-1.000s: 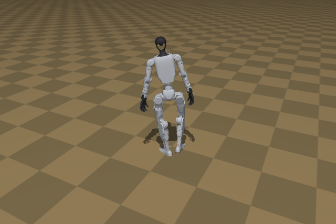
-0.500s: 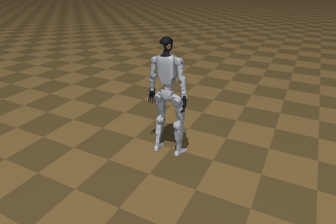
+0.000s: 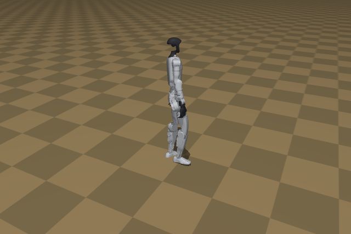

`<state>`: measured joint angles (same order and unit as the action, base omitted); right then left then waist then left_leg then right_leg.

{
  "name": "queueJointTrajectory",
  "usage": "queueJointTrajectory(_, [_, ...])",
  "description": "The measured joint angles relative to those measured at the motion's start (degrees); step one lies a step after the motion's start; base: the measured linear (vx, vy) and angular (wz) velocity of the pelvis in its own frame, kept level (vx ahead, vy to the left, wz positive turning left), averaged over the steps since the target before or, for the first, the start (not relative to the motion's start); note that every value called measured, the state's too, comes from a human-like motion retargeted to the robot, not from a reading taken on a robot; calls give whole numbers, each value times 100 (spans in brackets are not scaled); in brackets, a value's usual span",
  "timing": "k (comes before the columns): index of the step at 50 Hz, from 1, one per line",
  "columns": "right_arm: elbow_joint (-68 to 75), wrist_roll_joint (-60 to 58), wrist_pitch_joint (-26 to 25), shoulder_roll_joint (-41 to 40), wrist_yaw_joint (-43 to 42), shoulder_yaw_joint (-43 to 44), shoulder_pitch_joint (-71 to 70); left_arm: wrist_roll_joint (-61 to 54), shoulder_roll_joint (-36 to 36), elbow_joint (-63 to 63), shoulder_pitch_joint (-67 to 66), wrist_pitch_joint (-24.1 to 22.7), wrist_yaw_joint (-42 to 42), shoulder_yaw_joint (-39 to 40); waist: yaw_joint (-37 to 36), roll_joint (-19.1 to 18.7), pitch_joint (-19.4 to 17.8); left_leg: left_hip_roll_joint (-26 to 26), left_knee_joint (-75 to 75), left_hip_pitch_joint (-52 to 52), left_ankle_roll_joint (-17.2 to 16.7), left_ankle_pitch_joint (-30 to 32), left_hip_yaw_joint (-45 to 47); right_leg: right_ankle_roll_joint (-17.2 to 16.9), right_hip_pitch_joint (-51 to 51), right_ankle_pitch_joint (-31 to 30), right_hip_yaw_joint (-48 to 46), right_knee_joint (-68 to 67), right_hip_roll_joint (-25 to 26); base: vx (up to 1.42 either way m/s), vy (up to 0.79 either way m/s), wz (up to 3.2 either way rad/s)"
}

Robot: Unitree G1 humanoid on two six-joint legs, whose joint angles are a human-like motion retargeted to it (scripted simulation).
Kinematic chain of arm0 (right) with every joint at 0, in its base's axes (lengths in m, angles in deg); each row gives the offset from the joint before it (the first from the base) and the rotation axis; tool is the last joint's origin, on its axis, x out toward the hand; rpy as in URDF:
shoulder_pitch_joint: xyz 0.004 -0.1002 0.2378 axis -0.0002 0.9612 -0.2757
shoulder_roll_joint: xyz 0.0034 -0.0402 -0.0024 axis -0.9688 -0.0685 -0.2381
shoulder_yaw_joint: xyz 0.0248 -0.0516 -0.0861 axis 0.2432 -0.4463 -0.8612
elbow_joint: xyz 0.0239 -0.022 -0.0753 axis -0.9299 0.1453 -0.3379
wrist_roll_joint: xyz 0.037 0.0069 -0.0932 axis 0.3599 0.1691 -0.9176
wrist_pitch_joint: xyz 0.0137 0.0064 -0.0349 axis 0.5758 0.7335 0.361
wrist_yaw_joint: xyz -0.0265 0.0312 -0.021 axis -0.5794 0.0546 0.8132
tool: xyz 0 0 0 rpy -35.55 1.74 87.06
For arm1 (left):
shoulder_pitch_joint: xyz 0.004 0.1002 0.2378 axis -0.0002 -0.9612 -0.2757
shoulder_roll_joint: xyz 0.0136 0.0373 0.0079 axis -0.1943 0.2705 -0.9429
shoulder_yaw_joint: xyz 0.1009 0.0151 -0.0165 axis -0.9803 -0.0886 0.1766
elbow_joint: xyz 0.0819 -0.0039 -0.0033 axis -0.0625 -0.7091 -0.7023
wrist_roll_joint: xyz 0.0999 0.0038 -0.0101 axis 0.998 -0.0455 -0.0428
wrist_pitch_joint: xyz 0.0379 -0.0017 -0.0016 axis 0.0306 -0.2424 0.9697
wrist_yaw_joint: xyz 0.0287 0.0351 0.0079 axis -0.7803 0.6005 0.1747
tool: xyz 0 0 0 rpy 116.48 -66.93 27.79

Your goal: Walk run

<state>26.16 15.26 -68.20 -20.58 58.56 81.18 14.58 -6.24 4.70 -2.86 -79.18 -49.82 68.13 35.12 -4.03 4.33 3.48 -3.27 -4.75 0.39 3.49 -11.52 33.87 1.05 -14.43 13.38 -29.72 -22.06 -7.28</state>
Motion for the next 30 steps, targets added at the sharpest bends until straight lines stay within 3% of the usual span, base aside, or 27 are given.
queueJointTrajectory(8, [759,427,-387,82,-80,367,313,38,74,196,-343,-113,-29,178,29,-69,81,124,245,418,-213,-81,951,75,818,150,-49,619,534,5,-13,-103])
queueJointTrajectory(10, [890,505,-443,116,-20,405,381,-14,118,169,-420,-102,-36,315,-18,-64,81,197,260,531,-297,-114,1204,336,1002,71,-349,954,543,11,-17,-109])
queueJointTrajectory(13, [1066,572,-507,176,57,438,379,-212,150,121,-488,-90,35,458,-82,-7,5,263,28,572,-440,-134,1525,357,922,-177,360,1052,495,4,-7,-80])
queueJointTrajectory(16, [1110,598,-554,179,58,490,373,-343,261,101,-542,-87,1,547,41,68,-65,135,-803,237,-555,112,1423,371,928,-231,362,1142,210,0,0,-7])
queueJointTrajectory(20, [1044,579,-358,172,172,464,412,-298,223,71,-556,-120,39,506,269,195,-31,-142,-2635,-733,-326,429,427,323,971,-223,410,1348,-61,8,-5,12])
queueJointTrajectory(22, [1022,471,-382,162,155,525,400,-234,268,75,-558,-137,-116,463,164,112,-46,-118,-3038,-1207,-571,376,-377,346,1005,-301,494,1528,51,7,2,-43])
queueJointTrajectory(25, [1016,470,-396,177,52,407,361,-209,329,83,-603,-199,-221,497,3,70,-89,27,-2844,-1497,-675,226,-967,339,1070,-388,685,1697,101,11,5,-89])
queueJointTrajectory(30, [821,444,-305,186,143,323,320,-176,351,73,-673,-206,-128,539,-254,-2,-170,384,-1573,-1579,-419,10,-1827,283,1205,-379,1036,1819,190,20,8,-84])
